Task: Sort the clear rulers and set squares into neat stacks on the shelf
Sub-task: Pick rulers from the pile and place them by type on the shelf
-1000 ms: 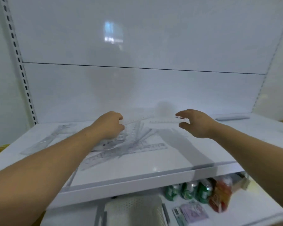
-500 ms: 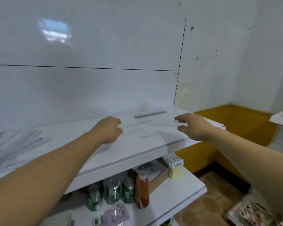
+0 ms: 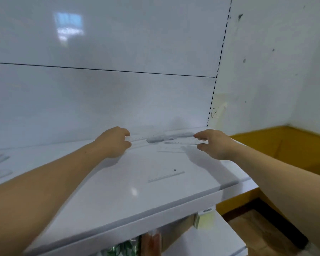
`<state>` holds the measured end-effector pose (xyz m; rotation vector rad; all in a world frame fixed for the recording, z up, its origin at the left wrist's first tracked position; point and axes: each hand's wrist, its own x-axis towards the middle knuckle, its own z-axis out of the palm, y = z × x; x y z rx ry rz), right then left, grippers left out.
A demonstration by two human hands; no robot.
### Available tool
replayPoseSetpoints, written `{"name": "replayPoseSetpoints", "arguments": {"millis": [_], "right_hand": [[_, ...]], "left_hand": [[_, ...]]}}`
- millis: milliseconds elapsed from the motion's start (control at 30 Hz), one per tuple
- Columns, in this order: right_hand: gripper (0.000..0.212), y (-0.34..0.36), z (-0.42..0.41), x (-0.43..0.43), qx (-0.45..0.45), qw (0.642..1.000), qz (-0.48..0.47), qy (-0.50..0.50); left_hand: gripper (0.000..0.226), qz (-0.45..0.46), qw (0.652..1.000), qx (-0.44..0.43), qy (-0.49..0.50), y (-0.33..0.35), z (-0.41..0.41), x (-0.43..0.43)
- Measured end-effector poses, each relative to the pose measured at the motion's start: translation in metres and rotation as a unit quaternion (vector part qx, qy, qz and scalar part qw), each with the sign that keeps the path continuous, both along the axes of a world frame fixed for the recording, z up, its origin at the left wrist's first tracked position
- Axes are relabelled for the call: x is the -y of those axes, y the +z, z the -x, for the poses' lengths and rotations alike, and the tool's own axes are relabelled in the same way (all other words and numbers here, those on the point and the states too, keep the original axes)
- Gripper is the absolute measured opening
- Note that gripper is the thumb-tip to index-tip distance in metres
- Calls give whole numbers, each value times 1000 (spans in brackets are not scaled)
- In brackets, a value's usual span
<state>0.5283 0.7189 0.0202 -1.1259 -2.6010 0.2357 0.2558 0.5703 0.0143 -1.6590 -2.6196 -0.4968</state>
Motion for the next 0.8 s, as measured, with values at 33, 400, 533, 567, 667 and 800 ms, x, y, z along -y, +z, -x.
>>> {"name": "replayPoseSetpoints", "arguments": {"millis": [33,400,533,567,667,800], "right_hand": [[42,1,7,-11,3,1000,-1,6],[44,5,72,-107,63,989,-2,137],[44,-1,86,-124,87,975,-9,202],[44,-4,89,-128,88,972,-13,216],[43,-10,95,-139,84,967,-14,242],[42,-17,100,-149,81,963,-7,259]], "left_hand": [[48,-1,1000,0,6,1,5,-7],[45,0,987,56,151,-12,15,-24],[44,-10,974,69,216,-18,-3,-16],[45,-13,971,65,231,-18,-7,-15],[44,-26,962,57,267,-18,-20,-12],[44,-19,962,46,270,-19,-33,-14]]}}
